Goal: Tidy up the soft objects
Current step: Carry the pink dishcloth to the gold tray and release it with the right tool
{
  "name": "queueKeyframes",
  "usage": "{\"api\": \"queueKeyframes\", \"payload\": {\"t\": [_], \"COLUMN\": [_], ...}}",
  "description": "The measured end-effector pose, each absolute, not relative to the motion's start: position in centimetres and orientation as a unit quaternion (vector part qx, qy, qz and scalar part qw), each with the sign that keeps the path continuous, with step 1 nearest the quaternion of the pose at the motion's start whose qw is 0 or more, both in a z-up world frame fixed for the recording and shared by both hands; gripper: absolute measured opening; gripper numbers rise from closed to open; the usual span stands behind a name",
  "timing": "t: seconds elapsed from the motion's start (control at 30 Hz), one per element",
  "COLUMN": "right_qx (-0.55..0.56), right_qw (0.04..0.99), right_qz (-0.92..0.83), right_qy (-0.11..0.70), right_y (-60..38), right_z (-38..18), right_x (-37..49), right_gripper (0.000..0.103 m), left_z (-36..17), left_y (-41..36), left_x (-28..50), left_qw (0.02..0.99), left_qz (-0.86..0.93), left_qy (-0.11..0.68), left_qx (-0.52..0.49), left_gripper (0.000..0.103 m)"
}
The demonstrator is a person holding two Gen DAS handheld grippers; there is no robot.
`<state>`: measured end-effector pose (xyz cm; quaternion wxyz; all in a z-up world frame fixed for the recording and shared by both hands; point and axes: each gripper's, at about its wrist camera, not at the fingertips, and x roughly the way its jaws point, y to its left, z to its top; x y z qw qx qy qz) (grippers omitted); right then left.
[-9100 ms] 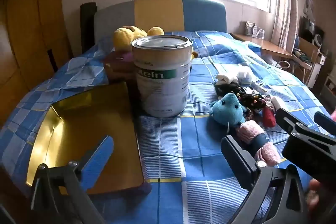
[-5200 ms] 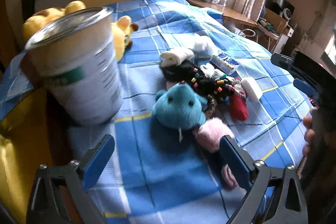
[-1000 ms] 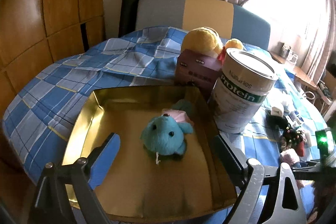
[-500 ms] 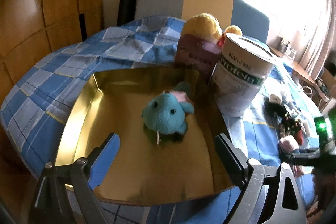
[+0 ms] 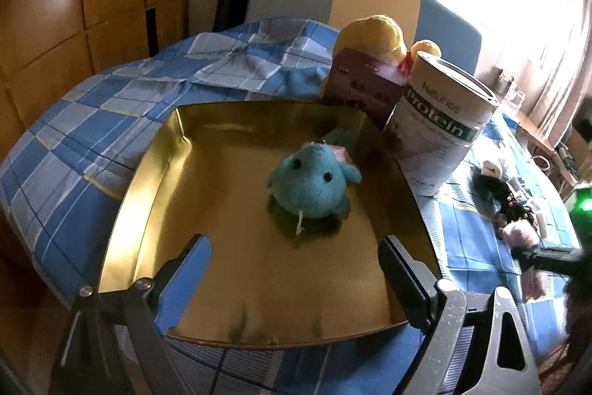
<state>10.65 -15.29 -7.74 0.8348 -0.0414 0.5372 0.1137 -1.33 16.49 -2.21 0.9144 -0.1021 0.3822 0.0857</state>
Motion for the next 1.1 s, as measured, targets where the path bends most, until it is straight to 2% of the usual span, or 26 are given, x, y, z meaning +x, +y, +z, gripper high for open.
{"api": "queueKeyframes", "payload": {"t": [0.47, 0.77, 0.9, 1.1], "right_qx": [0.008, 0.011, -0.011, -0.012], "right_qw": [0.902, 0.925, 0.904, 0.856], "right_qz": [0.078, 0.191, 0.27, 0.335], "right_qy": [0.425, 0.328, 0.331, 0.394], "right_y": [-14.3, -5.6, 0.0, 5.5], "right_z": [4.0, 13.7, 13.2, 7.6], "right_x": [17.4, 17.3, 14.0, 10.5], "right_gripper": [0.034, 0.034, 0.034, 0.034], "left_z": [-2.4, -2.7, -2.8, -2.7], "left_y": [17.1, 18.8, 19.5, 21.4], "left_x": [-1.7, -2.2, -2.5, -3.0], "left_qw": [0.915, 0.911, 0.91, 0.906], "left_qz": [0.078, 0.103, 0.116, 0.141], "left_qy": [0.381, 0.38, 0.379, 0.375], "left_qx": [-0.11, -0.123, -0.126, -0.139], "left_gripper": [0.092, 0.092, 0.092, 0.092]}}
